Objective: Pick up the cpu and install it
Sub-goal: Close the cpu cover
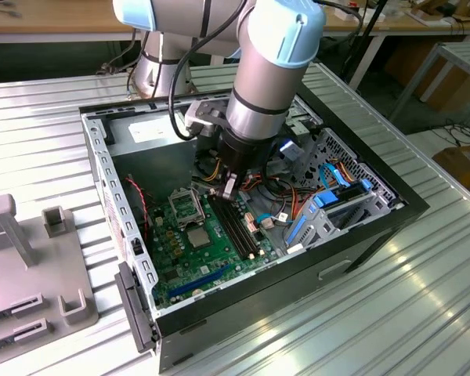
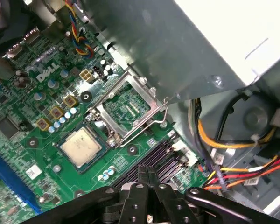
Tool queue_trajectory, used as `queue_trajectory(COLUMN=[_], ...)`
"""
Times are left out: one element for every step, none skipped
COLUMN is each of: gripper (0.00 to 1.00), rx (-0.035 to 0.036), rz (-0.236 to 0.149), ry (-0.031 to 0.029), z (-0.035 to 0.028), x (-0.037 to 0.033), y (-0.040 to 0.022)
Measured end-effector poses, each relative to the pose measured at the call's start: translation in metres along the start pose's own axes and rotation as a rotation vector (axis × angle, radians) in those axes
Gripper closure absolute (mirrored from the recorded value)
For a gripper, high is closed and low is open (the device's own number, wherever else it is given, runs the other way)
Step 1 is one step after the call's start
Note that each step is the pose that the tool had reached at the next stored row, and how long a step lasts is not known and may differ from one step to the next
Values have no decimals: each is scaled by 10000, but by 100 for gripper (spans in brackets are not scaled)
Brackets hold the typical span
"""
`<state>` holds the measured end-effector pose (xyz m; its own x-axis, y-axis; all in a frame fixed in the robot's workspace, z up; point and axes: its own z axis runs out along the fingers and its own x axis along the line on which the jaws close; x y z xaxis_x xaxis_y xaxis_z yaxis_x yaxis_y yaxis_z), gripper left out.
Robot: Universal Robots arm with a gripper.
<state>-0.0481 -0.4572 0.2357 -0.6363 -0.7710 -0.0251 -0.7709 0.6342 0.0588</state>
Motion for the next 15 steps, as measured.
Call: queue_trajectory(gripper=[89,89,89,89,89,89,89,89,89,89,89,89,89,89,89], rx=[-65,-72,-77,-81,-82,-84,-87,-92,-115,-154,-209,-270,-336,-413,-505], rz=[-731,-880,-1038,-1142,-1157,-1165,-1174,-1185,-1213,-1233,-1256,-1279,-1299,-1316,-1328], ry=[-14,-7,2,7,6,5,2,-5,-32,-83,-158,-240,-329,-434,-560], z=[11,14,16,21,24,28,31,34,38,40,42,43,44,45,45], x=[0,0,0,-8,-22,-58,-74,-87,-103,-106,-109,-111,-113,-116,-118], y=[-1,-1,-1,5,14,36,47,55,63,66,69,70,72,73,74])
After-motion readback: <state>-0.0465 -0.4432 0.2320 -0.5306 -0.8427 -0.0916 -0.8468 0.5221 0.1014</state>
